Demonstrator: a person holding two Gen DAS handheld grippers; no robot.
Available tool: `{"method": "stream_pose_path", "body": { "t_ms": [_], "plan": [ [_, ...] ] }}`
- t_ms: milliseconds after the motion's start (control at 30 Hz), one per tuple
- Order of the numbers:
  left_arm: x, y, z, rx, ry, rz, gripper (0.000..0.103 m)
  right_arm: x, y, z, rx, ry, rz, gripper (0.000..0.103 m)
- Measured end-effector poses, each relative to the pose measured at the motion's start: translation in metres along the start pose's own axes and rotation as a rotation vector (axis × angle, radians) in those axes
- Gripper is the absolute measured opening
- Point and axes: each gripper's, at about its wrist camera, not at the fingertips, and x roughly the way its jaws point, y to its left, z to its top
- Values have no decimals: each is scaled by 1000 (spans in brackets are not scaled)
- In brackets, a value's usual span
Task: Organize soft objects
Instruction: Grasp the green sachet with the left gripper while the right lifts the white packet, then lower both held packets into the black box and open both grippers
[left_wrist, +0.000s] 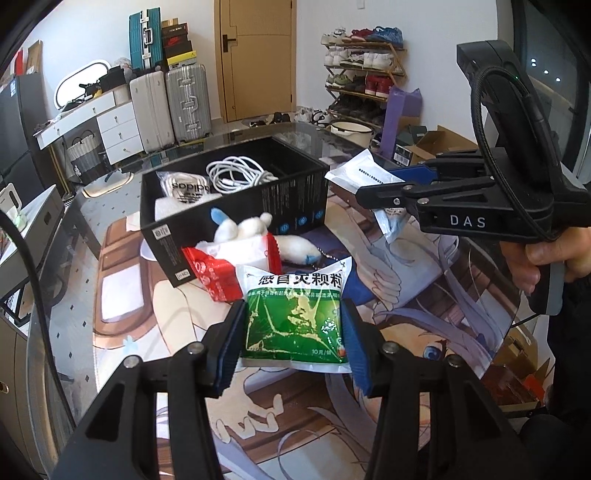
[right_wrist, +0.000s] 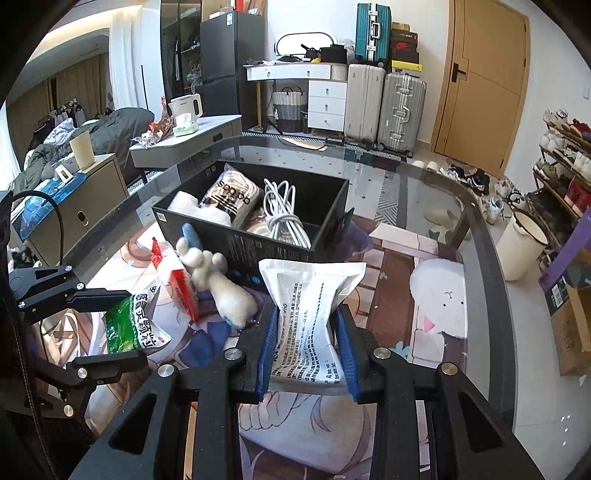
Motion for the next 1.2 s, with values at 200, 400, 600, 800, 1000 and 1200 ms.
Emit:
{"method": "stream_pose_path", "body": {
  "t_ms": [200,400,600,800,1000,1200],
  "plan": [
    [-11,5,4,-12,-30,7,49,-10,2,4,-3,-29,1,31],
    [-19,15,11,-39,-62,24,49,-16,3,6,3,-55,5,31],
    [-23,24,20,-61,-91,48,49,-23,4,9,11,-85,13,31],
    [-24,36,33,-79,-124,73,49,-27,3,13,31,-120,17,31],
    [-24,47,50,-91,-160,98,49,-28,7,20,33,-147,27,31],
    [-17,59,63,-110,-184,110,49,-24,15,33,17,-172,40,31]
  ]
}}
